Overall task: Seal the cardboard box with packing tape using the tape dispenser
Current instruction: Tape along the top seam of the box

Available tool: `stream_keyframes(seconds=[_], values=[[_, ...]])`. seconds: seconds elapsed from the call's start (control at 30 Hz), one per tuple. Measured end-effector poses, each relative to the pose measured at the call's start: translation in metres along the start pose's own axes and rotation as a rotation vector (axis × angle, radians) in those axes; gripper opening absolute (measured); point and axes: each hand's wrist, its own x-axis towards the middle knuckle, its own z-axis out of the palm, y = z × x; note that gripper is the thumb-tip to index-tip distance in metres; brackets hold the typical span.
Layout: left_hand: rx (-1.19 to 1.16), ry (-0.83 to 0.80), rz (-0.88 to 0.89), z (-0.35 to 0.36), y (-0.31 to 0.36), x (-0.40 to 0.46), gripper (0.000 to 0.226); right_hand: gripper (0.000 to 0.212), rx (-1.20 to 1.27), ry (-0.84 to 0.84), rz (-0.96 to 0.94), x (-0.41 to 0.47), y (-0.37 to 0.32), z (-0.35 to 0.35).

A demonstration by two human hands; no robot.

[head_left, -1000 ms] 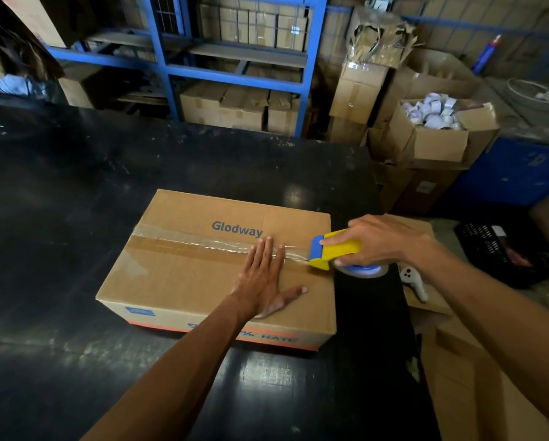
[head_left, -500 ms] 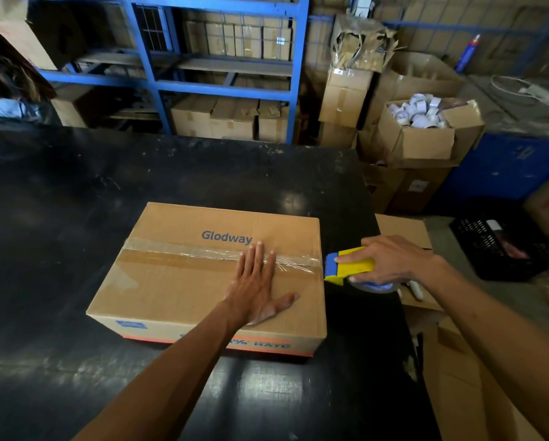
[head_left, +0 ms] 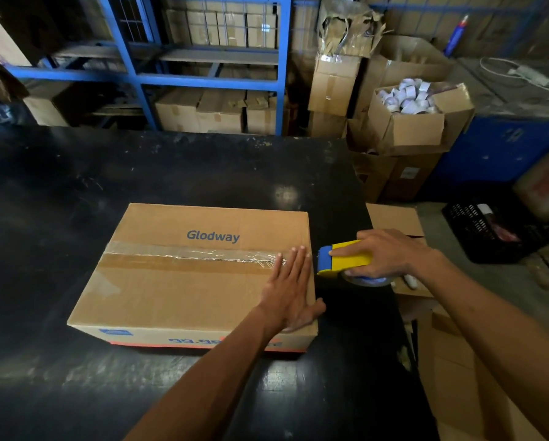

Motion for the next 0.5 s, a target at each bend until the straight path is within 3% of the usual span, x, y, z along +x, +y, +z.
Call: stream_keyframes(seconds=[0.17,0.5], values=[[0.012,-0.012,0.004,0.001,0.000,0.000,0.098,0.064,-0.036,-0.029,0.035,-0.016,0.021,0.001],[0.016,0.006,0.026,0.003,-0.002,0.002,0.095,0.057,-0.143,0.000,-0.005,0.006,-0.017,0.024]])
